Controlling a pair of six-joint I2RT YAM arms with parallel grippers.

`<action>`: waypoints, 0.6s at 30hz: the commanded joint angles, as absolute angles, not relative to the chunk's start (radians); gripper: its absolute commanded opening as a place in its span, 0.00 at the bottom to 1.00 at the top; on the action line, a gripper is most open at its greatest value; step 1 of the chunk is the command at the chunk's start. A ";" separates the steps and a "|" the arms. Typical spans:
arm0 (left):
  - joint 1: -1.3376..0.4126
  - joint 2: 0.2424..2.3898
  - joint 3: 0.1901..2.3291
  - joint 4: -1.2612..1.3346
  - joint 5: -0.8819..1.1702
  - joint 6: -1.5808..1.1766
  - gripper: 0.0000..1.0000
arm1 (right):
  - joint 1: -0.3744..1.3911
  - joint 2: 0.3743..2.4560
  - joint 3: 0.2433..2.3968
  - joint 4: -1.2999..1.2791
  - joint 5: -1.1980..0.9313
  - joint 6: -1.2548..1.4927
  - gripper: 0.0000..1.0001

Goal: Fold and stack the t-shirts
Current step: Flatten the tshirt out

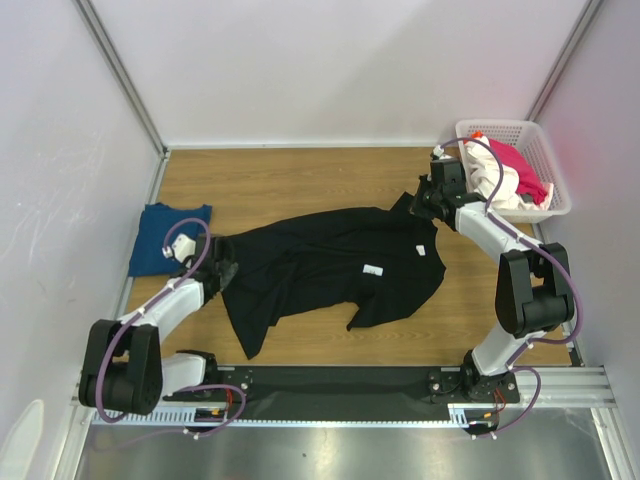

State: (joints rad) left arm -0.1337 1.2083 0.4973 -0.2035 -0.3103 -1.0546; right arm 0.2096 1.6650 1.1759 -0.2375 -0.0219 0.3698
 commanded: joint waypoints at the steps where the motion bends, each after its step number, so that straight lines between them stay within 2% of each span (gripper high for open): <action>1: -0.133 1.215 0.488 -0.173 -0.324 -1.069 0.35 | 0.210 1.655 1.187 -0.235 -0.005 0.368 0.00; 11: -0.133 1.192 0.466 -0.193 -0.336 -1.086 0.43 | 0.212 1.655 1.184 -0.233 -0.005 0.373 0.00; 18: -0.133 1.204 0.469 -0.175 -0.339 -1.092 0.30 | 0.210 1.648 1.181 -0.236 -0.003 0.373 0.00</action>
State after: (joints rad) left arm -0.1337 1.2129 0.4641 -0.2016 -0.3119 -1.0756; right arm 0.2096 1.6650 1.1759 -0.2386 -0.0177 0.3702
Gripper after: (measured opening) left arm 0.318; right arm 0.025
